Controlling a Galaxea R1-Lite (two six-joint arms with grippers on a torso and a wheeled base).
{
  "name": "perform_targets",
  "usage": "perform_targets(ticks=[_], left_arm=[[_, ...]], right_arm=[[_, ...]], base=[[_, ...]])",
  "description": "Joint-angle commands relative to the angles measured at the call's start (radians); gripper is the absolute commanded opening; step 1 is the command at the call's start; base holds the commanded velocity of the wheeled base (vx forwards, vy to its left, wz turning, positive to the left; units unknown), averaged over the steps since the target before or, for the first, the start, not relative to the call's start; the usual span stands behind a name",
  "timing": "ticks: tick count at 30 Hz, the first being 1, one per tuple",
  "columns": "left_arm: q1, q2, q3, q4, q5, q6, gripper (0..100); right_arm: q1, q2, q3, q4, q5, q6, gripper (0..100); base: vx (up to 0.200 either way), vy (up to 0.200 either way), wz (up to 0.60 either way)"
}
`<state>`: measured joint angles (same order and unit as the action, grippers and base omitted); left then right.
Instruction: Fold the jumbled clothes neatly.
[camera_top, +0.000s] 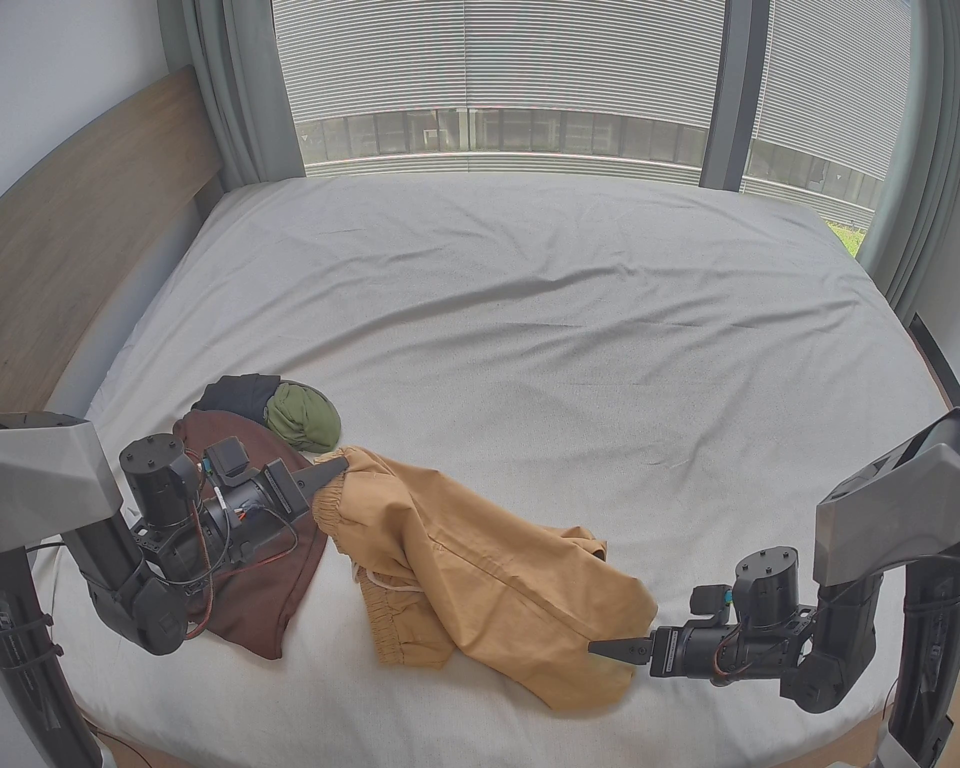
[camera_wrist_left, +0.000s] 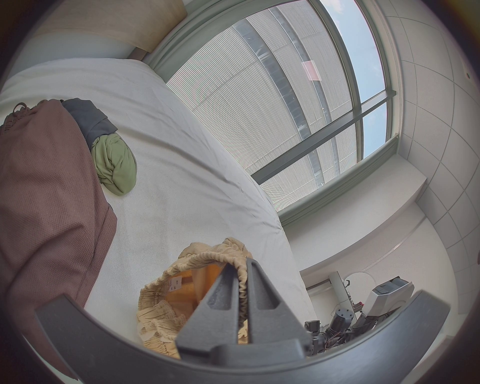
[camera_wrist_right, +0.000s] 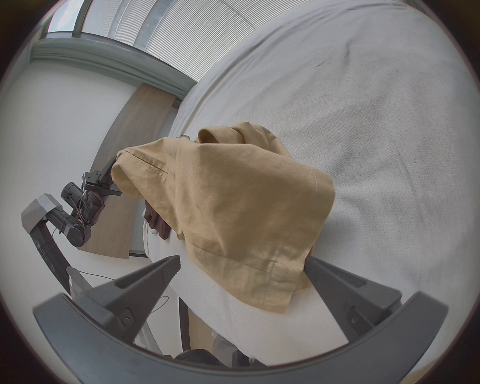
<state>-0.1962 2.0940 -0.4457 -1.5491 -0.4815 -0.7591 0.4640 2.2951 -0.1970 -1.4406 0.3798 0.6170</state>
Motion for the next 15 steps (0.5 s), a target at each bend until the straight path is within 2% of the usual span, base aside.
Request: perform_targets(ticks=[1,7,15], left_arm=[[0.0,0.001,-0.001,-0.002,0.0,0.0,0],[0.003,0.003,-0.01,0.0,0.0,0.0,0],[0.003,0.003,-0.011,0.0,0.0,0.0,0]], right_arm=[[0.022,0.06,0.031,-0.08,0.005,0.038,100],[0.061,0.01,0.062,-0.101,0.01,0.078,100],[0.064,-0.089,0.077,-0.101,0.036,0.102,100]], base=[[0.0,0.0,0.0],[0.0,0.0,0.0],[0.0,0.0,0.0]])
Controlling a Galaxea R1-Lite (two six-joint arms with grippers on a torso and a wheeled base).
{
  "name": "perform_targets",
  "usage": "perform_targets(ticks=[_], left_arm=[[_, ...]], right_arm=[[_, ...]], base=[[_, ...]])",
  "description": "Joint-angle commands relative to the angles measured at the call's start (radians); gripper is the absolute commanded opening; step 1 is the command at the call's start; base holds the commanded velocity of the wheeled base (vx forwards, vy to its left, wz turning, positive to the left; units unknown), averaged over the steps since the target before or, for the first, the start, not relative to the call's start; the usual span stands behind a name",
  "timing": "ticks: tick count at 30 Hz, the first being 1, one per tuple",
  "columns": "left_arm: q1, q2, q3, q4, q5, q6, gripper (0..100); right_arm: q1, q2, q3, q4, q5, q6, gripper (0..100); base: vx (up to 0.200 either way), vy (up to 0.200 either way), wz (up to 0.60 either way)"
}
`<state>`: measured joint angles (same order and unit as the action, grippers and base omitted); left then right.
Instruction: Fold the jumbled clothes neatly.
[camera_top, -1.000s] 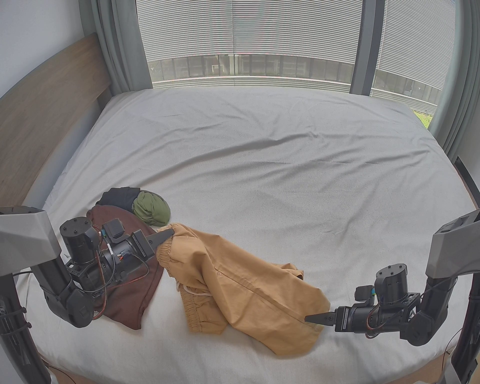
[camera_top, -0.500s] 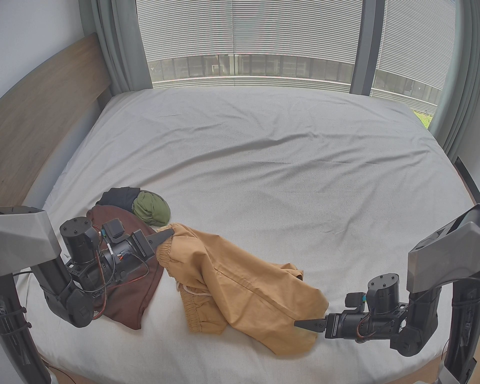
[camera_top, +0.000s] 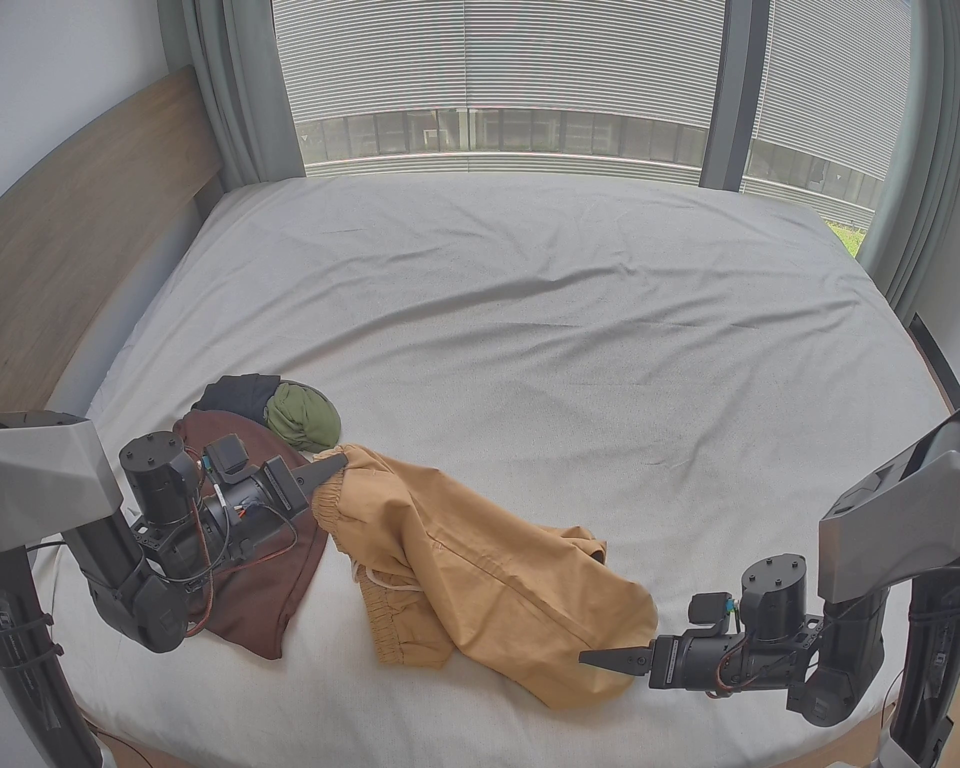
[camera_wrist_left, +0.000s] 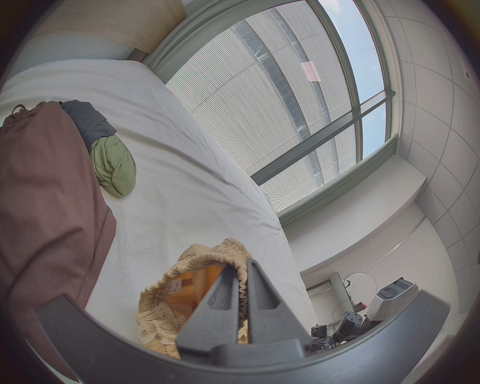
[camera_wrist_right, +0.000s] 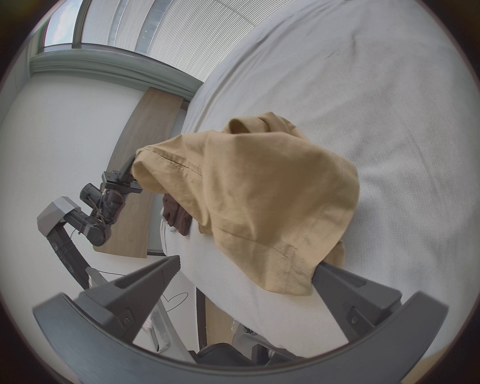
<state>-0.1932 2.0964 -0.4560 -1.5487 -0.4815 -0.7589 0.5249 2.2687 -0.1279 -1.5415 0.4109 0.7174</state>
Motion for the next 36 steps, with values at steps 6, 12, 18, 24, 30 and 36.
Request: perform_targets(ticks=[6,12,18,24,30,36], left_arm=[[0.0,0.001,-0.001,-0.001,0.0,-0.002,0],[0.0,0.005,-0.003,-0.001,0.0,-0.002,0],[-0.002,0.004,-0.003,-0.001,-0.002,-0.003,0],[-0.002,0.005,-0.003,-0.002,-0.002,-0.003,0],[0.0,0.007,-0.004,-0.001,0.0,-0.003,0],[0.001,0.022,-0.02,-0.001,0.026,-0.003,0]], right_arm=[[0.001,-0.046,0.007,0.0,0.016,0.002,100],[-0.005,0.003,-0.003,-0.002,0.016,0.0,100],[-0.006,0.031,-0.022,-0.002,0.016,0.0,100],[-0.009,0.051,-0.029,-0.005,0.016,0.0,0],[-0.016,0.029,-0.022,-0.006,0.017,-0.004,0],[-0.106,-0.052,-0.03,-0.003,0.019,-0.064,0]], base=[[0.0,0.0,0.0],[0.0,0.0,0.0],[0.0,0.0,0.0],[0.0,0.0,0.0],[0.0,0.0,0.0],[0.0,0.0,0.0]])
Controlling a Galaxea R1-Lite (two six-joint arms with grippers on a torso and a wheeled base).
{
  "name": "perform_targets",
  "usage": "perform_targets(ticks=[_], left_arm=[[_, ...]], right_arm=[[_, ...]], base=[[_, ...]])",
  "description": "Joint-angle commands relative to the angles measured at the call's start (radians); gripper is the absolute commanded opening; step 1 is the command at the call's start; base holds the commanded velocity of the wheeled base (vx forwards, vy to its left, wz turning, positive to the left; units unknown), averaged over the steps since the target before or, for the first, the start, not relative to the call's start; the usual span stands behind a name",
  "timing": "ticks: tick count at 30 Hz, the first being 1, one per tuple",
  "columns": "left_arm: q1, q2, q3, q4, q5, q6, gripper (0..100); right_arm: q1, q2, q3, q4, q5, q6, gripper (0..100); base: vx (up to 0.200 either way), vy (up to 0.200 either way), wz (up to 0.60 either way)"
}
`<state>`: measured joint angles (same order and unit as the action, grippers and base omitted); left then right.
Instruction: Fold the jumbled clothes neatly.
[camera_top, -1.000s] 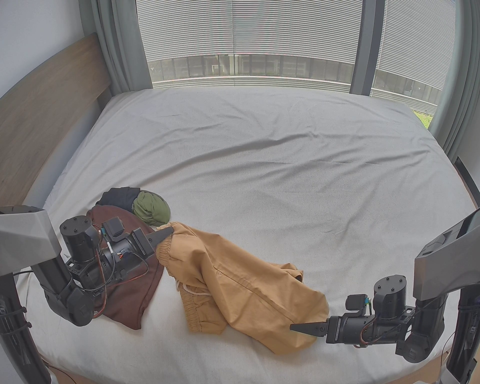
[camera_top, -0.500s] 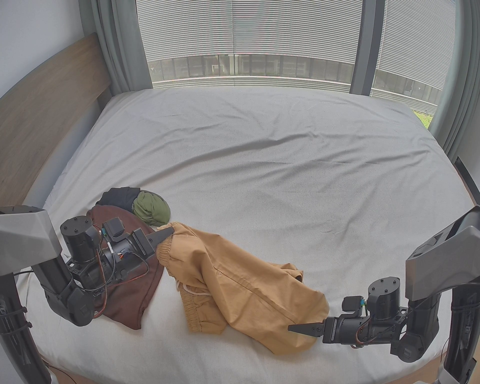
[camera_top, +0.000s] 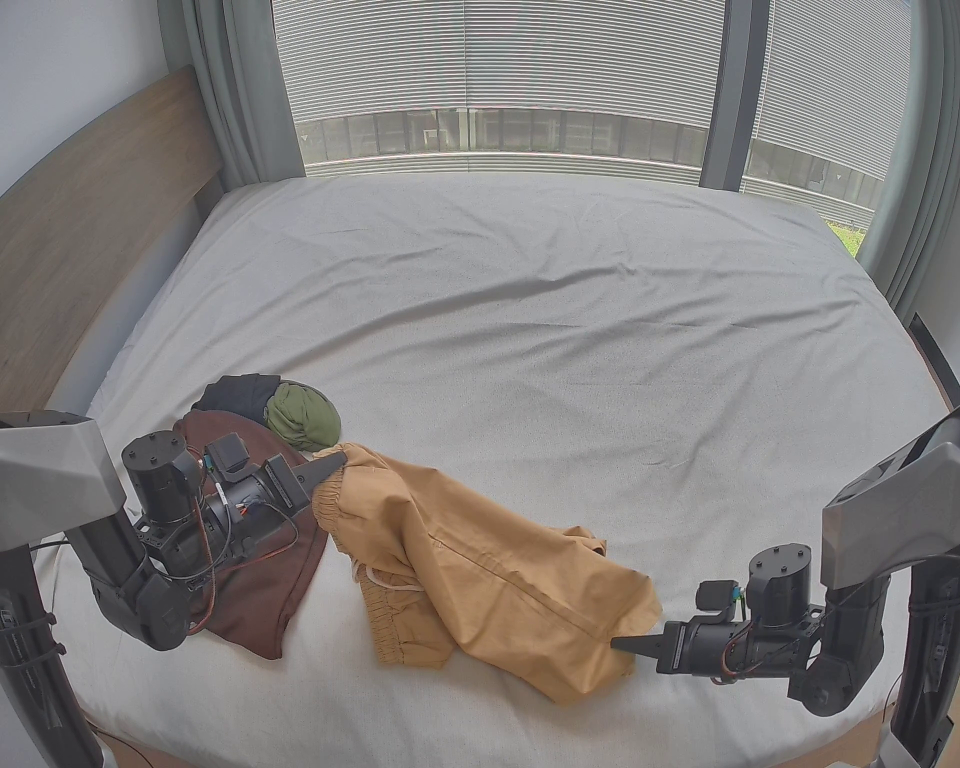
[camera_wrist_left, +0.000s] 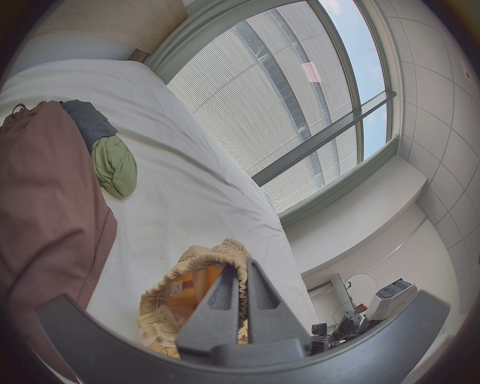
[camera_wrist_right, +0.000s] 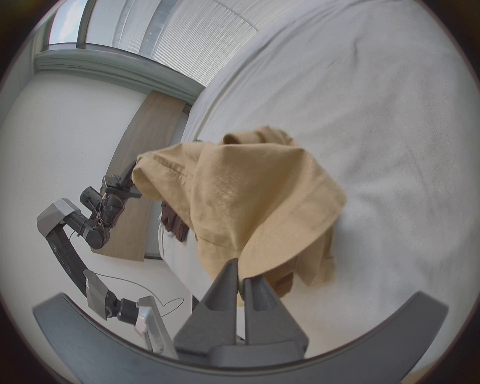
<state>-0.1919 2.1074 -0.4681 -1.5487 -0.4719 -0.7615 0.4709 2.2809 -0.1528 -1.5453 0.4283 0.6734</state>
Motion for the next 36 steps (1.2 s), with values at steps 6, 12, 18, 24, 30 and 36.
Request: perform_targets(ticks=[6,12,18,24,30,36], left_arm=[[0.009,0.017,-0.02,-0.001,0.021,0.001,0],[0.017,0.025,-0.02,-0.001,0.019,0.001,0],[0.017,0.031,-0.02,-0.001,0.021,0.004,0],[0.017,0.028,-0.021,-0.001,0.021,0.004,0],[0.017,0.028,-0.02,-0.001,0.019,0.002,0],[0.017,0.028,-0.02,-0.001,0.018,0.002,0]], right_arm=[[-0.143,-0.146,-0.037,0.002,0.02,-0.028,0],[-0.199,-0.161,-0.054,0.002,0.076,-0.028,0],[-0.196,-0.086,-0.059,-0.001,0.153,-0.035,0],[-0.199,-0.034,-0.07,-0.001,0.153,-0.075,0],[-0.189,-0.035,-0.065,-0.001,0.156,-0.075,100],[-0.152,-0.032,-0.064,-0.001,0.155,-0.075,100]], base=[[0.0,0.0,0.0],[0.0,0.0,0.0],[0.0,0.0,0.0],[0.0,0.0,0.0],[0.0,0.0,0.0],[0.0,0.0,0.0]])
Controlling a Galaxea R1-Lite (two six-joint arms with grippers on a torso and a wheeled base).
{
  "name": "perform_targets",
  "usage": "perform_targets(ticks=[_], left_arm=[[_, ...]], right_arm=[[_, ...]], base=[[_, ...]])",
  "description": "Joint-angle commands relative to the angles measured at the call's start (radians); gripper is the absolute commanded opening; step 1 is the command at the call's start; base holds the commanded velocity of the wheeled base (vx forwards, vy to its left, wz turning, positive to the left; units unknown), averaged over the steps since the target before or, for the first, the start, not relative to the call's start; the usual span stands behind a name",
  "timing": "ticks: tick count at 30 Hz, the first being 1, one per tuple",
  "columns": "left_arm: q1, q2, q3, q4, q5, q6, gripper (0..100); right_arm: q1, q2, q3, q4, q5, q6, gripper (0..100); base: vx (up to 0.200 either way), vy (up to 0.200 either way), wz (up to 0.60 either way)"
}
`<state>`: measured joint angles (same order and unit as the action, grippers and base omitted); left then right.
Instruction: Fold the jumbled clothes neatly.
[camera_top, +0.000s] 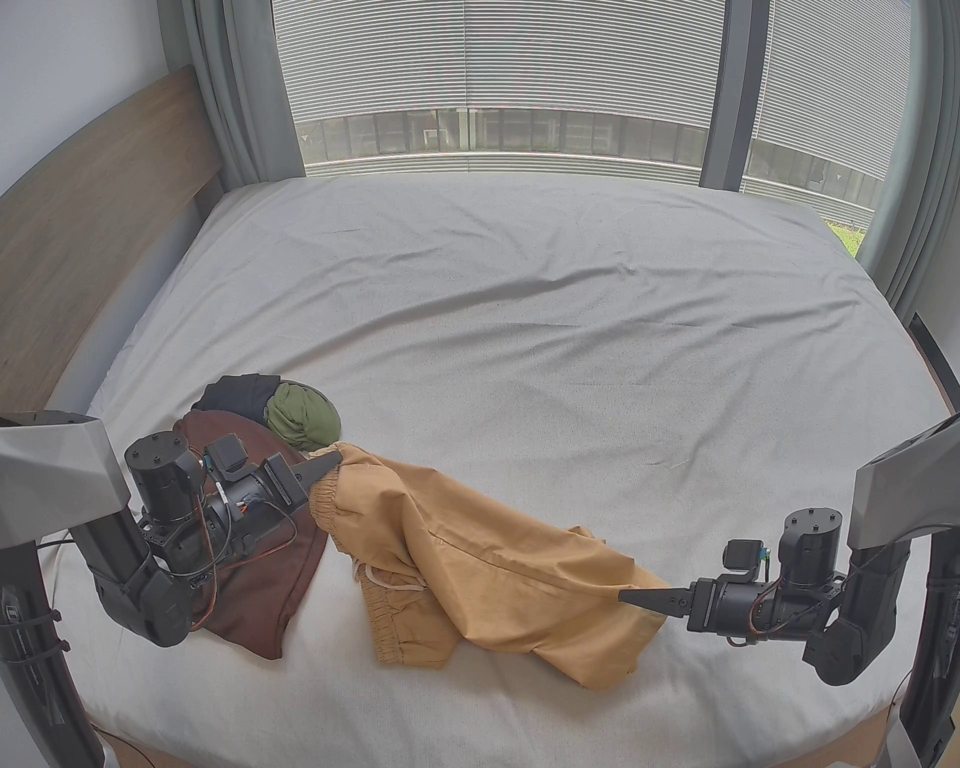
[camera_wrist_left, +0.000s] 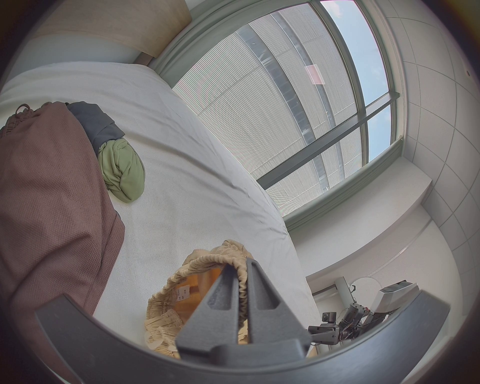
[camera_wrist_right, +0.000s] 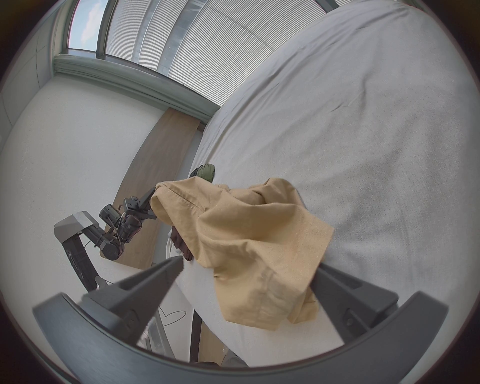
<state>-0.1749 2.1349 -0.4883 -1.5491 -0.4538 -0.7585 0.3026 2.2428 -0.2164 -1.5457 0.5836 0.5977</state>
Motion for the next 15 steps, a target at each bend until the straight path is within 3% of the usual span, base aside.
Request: perform_targets(ticks=[1,15], left_arm=[[0.0,-0.001,-0.001,-0.002,0.0,-0.001,0],[0.0,-0.001,0.0,0.0,0.0,-0.004,0]], right_arm=[[0.023,0.006,0.0,-0.001,-0.001,0.001,100],[0.102,0.015,-0.021,-0.005,-0.001,0.002,100]], base=[[0.0,0.0,0.0],[0.0,0.0,0.0]])
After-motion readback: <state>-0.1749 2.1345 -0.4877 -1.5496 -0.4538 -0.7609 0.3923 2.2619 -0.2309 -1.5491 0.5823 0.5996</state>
